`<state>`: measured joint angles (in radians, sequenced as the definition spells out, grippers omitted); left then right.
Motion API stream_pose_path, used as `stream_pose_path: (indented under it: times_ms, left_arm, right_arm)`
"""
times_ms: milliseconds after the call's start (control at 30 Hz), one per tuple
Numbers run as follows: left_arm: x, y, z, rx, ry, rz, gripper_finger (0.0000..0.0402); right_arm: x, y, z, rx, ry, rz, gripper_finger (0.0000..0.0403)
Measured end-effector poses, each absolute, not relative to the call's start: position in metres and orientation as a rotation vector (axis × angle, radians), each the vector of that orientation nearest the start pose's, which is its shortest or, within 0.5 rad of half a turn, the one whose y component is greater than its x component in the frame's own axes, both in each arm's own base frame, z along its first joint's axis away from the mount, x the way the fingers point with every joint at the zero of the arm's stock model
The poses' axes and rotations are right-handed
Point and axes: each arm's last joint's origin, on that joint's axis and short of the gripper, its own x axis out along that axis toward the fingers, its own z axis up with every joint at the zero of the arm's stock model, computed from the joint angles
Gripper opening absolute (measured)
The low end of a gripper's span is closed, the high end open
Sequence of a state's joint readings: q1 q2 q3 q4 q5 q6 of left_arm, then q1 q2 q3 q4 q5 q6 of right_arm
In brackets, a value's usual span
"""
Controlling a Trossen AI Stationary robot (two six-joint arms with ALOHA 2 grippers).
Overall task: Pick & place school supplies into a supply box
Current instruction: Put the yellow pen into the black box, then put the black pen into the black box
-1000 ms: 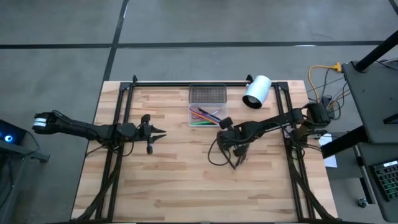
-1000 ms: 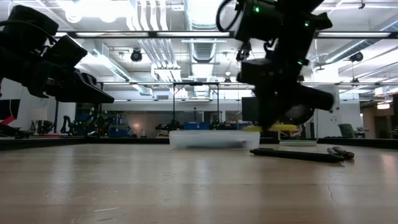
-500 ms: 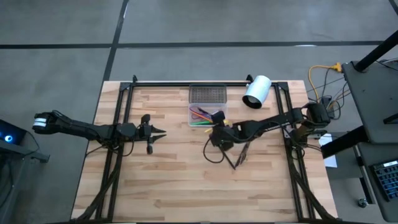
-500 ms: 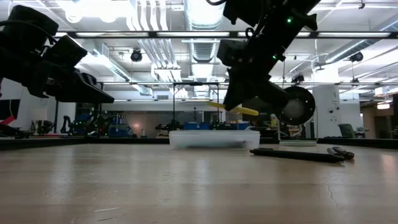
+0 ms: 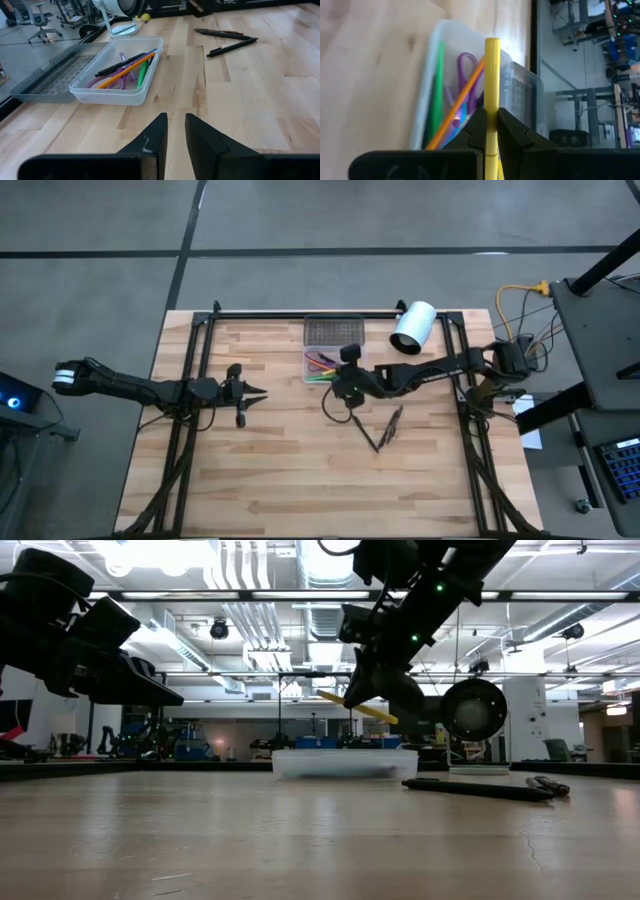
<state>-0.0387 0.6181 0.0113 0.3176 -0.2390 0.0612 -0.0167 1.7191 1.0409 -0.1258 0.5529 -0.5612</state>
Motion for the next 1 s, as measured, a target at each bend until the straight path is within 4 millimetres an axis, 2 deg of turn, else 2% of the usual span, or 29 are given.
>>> stream_pose_path:
  times_ms: [367,467,667,1000]
  left_arm:
    - [0.132,0.002,0.139,0.101,0.293,0.190,0.0052]
    - [0.132,0.002,0.139,0.101,0.293,0.190,0.0052]
    - [0.132,0.002,0.139,0.101,0.293,0.190,0.0052]
    - [0.132,0.002,0.139,0.101,0.293,0.190,0.0052]
  right_arm:
    - [0.348,-0.054,0.191,-0.679,0.954,-0.384,0.0014]
    - [0.347,-0.060,0.191,-0.634,0.948,-0.411,0.0024]
    - [0.348,-0.064,0.190,-0.495,0.901,-0.354,0.0051]
    - [0.348,-0.063,0.189,-0.487,0.892,-0.301,0.0051]
